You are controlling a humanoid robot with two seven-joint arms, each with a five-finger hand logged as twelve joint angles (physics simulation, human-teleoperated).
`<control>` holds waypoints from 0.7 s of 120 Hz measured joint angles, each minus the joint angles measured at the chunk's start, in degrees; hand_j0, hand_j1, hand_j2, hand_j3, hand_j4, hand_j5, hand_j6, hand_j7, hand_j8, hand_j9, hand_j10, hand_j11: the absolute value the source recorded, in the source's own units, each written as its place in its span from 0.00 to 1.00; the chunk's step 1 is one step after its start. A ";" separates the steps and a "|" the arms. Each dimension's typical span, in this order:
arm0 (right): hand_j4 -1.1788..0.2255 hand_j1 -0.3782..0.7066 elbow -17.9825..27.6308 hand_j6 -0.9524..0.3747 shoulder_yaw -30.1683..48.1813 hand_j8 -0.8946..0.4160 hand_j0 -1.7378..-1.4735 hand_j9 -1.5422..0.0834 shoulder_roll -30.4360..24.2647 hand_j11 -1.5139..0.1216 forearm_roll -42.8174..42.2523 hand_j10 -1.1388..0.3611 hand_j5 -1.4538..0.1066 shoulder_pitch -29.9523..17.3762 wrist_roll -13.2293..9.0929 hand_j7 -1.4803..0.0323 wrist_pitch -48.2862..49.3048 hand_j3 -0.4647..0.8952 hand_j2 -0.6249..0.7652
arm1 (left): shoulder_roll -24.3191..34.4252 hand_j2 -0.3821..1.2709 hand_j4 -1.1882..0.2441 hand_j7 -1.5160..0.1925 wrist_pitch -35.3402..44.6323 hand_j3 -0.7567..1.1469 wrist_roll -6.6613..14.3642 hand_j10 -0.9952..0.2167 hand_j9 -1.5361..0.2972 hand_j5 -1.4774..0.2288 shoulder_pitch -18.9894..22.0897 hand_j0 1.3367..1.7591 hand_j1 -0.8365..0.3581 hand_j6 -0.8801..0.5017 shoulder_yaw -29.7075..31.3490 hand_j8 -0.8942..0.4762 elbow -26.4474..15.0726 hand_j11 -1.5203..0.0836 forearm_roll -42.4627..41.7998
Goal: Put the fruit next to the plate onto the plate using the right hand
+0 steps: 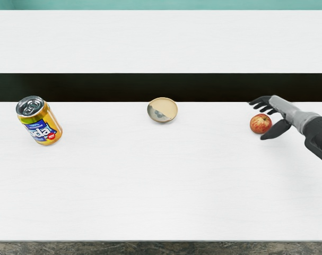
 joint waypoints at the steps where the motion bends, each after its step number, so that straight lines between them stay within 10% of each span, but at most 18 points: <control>1: 0.60 0.38 -0.04 0.47 -0.08 0.43 0.30 0.69 0.04 0.67 -0.07 0.54 0.66 -0.04 0.00 0.70 -0.11 0.34 0.41 | 0.00 0.26 0.66 0.70 0.00 0.40 0.00 0.62 0.66 0.68 0.00 0.76 0.75 0.46 0.00 0.47 0.00 0.75 0.00; 84: 0.52 0.51 -5.96 0.38 -1.19 0.34 0.30 0.60 4.14 0.58 -1.28 0.46 0.57 -0.05 0.10 0.60 -1.61 0.34 0.39 | 0.00 0.26 0.66 0.70 0.00 0.40 0.00 0.62 0.66 0.68 0.00 0.76 0.75 0.46 0.00 0.47 0.00 0.75 0.01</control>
